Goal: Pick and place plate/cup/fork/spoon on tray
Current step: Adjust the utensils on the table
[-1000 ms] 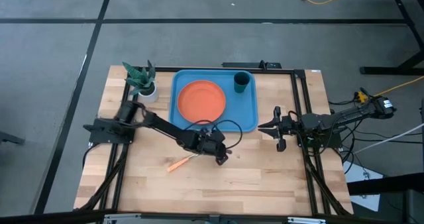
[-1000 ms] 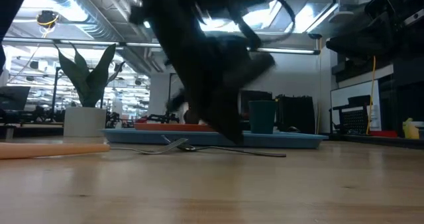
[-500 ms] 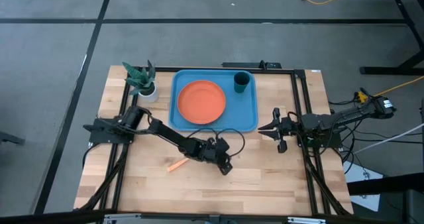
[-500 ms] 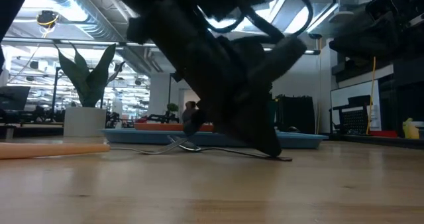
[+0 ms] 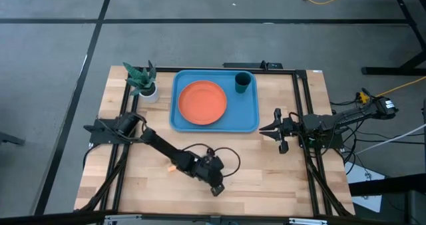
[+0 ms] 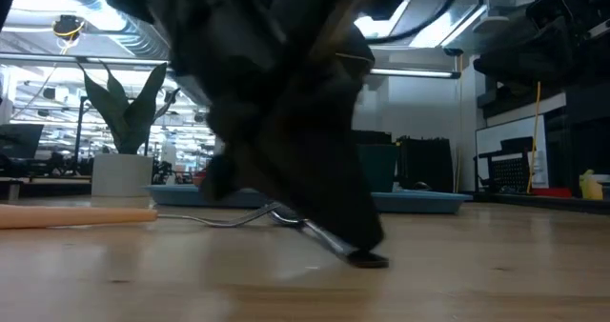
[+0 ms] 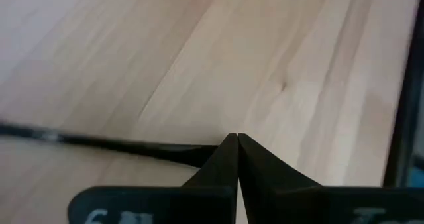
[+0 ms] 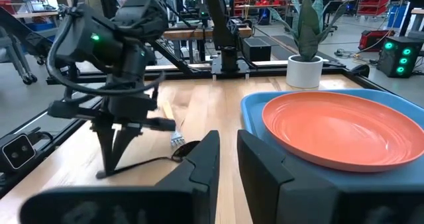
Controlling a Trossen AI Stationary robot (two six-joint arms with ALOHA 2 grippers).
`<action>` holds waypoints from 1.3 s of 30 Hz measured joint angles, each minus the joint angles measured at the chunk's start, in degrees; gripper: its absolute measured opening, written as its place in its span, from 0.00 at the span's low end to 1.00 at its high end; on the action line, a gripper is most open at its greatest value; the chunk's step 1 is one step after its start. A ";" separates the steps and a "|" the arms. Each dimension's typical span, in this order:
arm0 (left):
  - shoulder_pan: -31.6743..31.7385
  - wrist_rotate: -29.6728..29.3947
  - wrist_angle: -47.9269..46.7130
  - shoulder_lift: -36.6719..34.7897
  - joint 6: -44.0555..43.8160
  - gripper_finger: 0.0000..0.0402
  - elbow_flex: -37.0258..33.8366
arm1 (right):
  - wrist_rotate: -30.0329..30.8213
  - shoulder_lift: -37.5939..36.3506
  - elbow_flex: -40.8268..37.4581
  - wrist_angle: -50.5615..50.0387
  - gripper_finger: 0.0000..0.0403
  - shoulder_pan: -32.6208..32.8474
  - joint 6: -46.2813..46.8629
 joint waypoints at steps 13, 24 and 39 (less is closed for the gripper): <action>-0.26 -8.22 -31.64 -4.16 5.39 0.00 12.82 | -1.07 0.23 0.00 -1.86 0.15 0.04 0.13; 1.47 -8.39 -52.45 -4.02 -1.83 0.00 11.86 | -1.34 0.52 0.00 -1.91 0.15 0.04 0.15; -0.93 -5.90 -40.52 -2.77 -1.60 0.00 9.40 | -1.38 0.52 0.00 -2.16 0.15 0.04 0.14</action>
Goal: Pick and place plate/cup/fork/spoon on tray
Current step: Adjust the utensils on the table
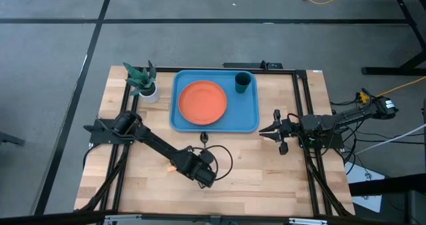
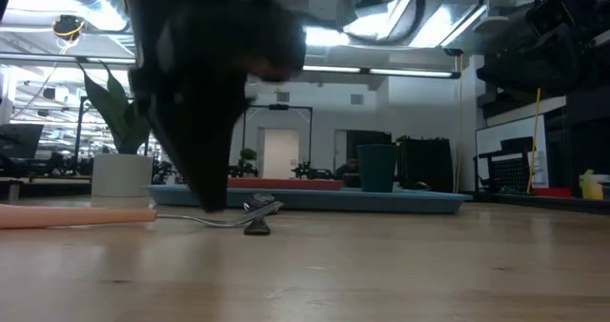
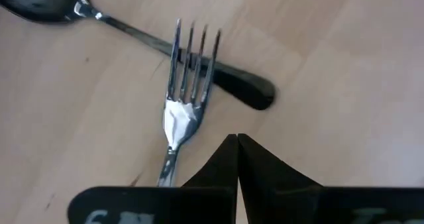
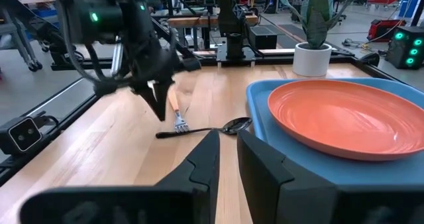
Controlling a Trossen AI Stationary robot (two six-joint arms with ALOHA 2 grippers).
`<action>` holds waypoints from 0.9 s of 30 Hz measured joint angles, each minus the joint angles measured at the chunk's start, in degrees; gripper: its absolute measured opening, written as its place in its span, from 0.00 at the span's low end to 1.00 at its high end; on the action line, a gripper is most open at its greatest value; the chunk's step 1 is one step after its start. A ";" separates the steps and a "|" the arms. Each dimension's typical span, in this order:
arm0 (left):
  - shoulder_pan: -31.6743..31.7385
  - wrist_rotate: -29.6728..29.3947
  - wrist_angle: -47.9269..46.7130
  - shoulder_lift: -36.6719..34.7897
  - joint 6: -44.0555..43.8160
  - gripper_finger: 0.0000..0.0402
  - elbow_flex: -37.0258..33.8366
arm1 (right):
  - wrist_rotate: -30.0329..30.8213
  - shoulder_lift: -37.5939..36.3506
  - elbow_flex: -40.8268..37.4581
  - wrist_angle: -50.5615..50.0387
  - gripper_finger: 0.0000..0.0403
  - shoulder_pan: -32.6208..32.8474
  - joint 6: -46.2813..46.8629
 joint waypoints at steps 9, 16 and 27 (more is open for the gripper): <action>0.15 -1.26 0.30 2.41 0.53 0.00 0.14 | -0.04 0.00 0.00 -0.52 0.15 0.00 0.08; 1.42 -0.85 -2.03 2.41 3.24 0.00 0.13 | -0.07 0.00 0.00 -0.72 0.15 0.00 0.13; 3.34 0.17 -3.93 2.56 7.73 0.00 0.17 | -0.12 0.00 0.00 -0.91 0.15 0.00 0.25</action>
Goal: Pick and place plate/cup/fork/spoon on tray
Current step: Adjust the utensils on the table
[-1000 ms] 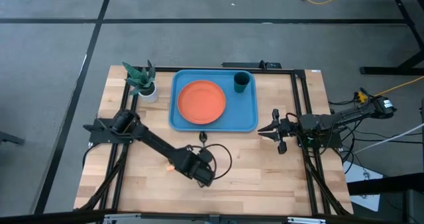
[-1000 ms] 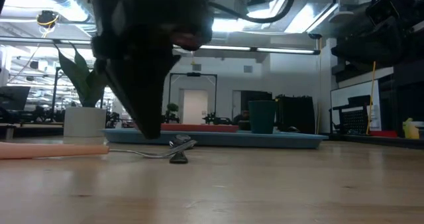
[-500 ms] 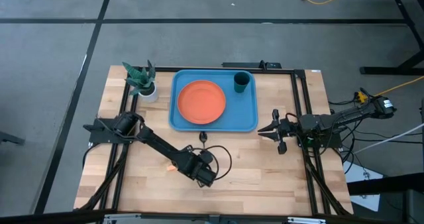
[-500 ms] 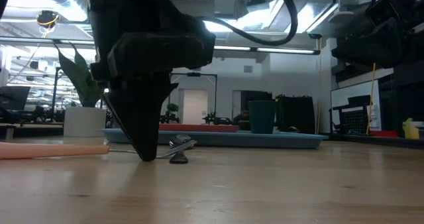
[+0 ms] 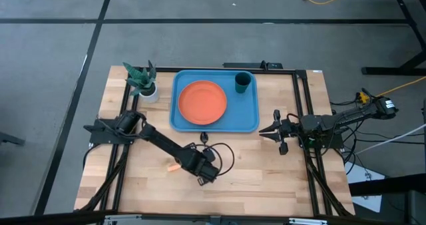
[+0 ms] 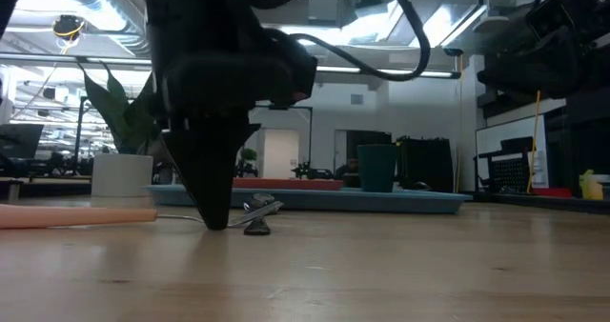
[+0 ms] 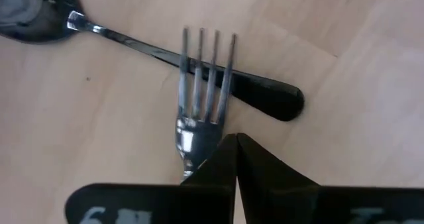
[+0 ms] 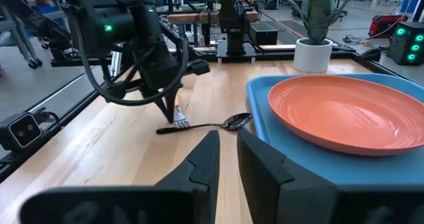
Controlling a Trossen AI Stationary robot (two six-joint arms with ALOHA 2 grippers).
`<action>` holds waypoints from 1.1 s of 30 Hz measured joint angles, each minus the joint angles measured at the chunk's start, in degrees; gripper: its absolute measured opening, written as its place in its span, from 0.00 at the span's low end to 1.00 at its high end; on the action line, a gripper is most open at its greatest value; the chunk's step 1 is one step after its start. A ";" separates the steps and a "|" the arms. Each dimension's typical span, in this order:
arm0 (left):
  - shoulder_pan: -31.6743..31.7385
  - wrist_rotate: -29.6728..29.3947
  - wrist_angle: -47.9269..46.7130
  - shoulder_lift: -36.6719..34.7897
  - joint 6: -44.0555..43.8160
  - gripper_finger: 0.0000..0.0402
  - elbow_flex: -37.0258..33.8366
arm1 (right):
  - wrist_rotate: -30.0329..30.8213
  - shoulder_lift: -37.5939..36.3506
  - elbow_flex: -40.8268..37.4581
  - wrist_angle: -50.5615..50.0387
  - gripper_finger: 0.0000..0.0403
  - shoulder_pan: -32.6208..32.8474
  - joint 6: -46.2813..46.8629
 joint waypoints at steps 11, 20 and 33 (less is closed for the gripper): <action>0.56 -1.71 -13.68 0.24 -2.29 0.00 -0.43 | -0.03 -0.02 0.00 -0.51 0.15 0.02 0.04; 0.57 -1.12 -20.48 -0.03 -4.56 0.00 3.55 | -1.47 0.00 0.00 -0.68 0.15 0.02 0.04; -5.78 2.43 -37.16 -1.84 3.34 0.00 7.53 | -1.52 -0.01 0.00 -0.75 0.15 0.02 1.51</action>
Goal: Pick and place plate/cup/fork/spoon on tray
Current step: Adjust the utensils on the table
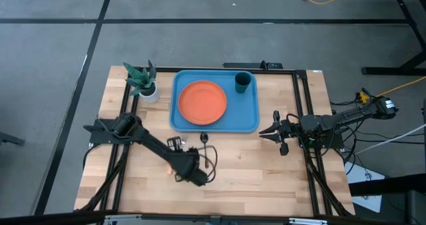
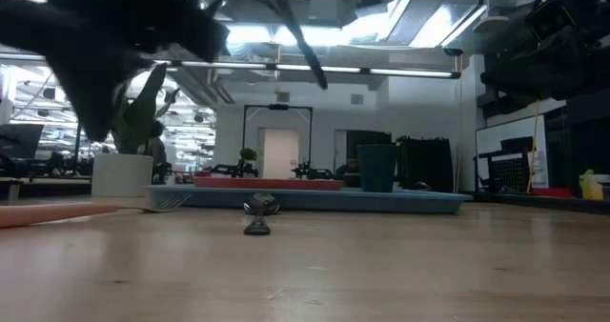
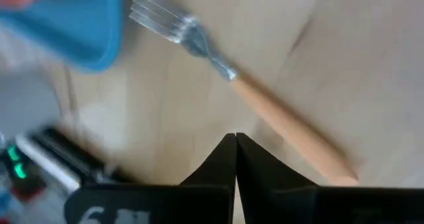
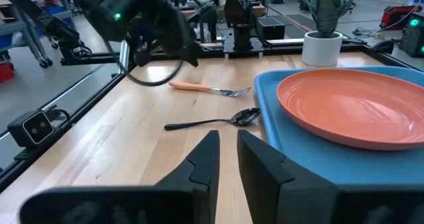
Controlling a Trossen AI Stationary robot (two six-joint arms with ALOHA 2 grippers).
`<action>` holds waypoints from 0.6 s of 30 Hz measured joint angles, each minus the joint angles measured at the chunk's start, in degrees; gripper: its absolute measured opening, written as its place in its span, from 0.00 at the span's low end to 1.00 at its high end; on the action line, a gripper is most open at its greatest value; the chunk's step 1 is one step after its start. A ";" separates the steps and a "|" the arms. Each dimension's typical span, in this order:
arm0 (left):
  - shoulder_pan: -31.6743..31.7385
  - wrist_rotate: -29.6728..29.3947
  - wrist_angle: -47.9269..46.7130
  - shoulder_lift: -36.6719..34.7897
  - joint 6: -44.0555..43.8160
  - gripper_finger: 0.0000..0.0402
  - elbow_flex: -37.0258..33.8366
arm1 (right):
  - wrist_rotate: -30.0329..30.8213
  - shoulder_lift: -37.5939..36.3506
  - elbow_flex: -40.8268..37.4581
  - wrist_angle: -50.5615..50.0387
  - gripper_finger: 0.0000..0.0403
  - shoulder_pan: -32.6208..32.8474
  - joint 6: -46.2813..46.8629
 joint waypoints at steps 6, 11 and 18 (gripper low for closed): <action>-0.79 7.90 0.79 -0.25 5.40 0.00 -10.28 | 0.00 -0.01 0.00 -0.05 0.15 0.00 0.00; -0.10 11.71 11.11 -0.25 14.20 0.00 -16.11 | 0.00 -0.01 0.00 -0.09 0.15 0.00 0.02; 2.92 9.07 14.76 -0.27 19.68 0.00 -16.00 | 0.05 0.00 0.00 -0.11 0.15 0.00 -0.22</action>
